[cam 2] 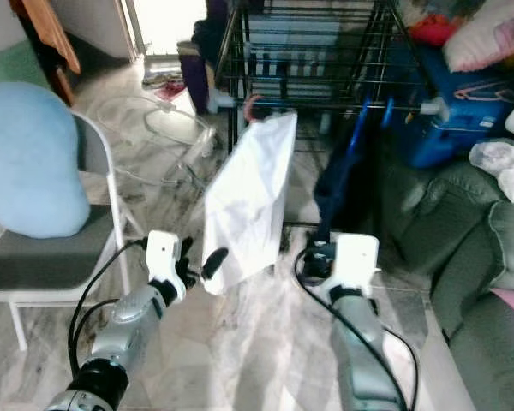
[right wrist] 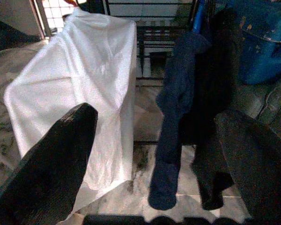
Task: Hang hanger
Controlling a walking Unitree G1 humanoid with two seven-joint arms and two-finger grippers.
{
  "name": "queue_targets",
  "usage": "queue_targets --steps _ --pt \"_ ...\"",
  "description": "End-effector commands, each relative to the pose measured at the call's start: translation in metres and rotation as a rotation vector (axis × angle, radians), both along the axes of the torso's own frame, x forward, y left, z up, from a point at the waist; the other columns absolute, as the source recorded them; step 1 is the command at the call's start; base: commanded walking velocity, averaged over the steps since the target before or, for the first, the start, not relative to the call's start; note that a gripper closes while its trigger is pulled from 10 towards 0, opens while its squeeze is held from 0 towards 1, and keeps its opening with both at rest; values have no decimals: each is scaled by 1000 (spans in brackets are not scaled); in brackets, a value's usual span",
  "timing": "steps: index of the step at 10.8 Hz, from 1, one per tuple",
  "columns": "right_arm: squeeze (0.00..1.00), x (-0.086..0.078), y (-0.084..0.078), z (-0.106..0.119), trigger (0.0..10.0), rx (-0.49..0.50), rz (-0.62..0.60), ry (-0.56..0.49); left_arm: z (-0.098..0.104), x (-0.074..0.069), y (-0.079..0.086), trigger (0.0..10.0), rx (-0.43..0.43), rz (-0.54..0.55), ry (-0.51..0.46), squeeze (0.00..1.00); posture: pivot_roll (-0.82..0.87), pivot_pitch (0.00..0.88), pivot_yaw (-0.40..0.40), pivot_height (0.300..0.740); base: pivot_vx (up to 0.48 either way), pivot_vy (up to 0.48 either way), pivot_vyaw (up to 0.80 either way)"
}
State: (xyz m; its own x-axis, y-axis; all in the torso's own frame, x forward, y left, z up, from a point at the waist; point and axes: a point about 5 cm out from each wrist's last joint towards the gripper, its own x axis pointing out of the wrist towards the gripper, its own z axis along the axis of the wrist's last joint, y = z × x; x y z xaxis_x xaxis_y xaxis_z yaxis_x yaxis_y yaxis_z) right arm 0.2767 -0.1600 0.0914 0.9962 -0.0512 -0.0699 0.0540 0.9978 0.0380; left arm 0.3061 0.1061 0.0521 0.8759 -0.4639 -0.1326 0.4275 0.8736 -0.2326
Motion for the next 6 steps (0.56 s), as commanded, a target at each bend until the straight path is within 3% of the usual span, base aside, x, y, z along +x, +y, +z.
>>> queue_targets --steps 1,3,4,6 --pt "0 2 0 5 10000 -6 -3 -21 5 3 0 10000 -8 -4 -17 0 -245 12 40 740 0 0 0" --pt "0 5 -4 7 10000 -9 -16 -26 11 8 0 10000 -23 7 -43 0 -241 0 49 740 0 0 -259" --pt "0 7 -7 9 10000 -16 -25 -36 14 8 -5 10000 -31 -16 -54 0 -244 1 51 740 244 0 -469" --pt "0 8 -8 12 10000 -19 -29 -46 13 8 -9 10000 -34 -26 -51 0 -253 0 55 740 262 0 0"
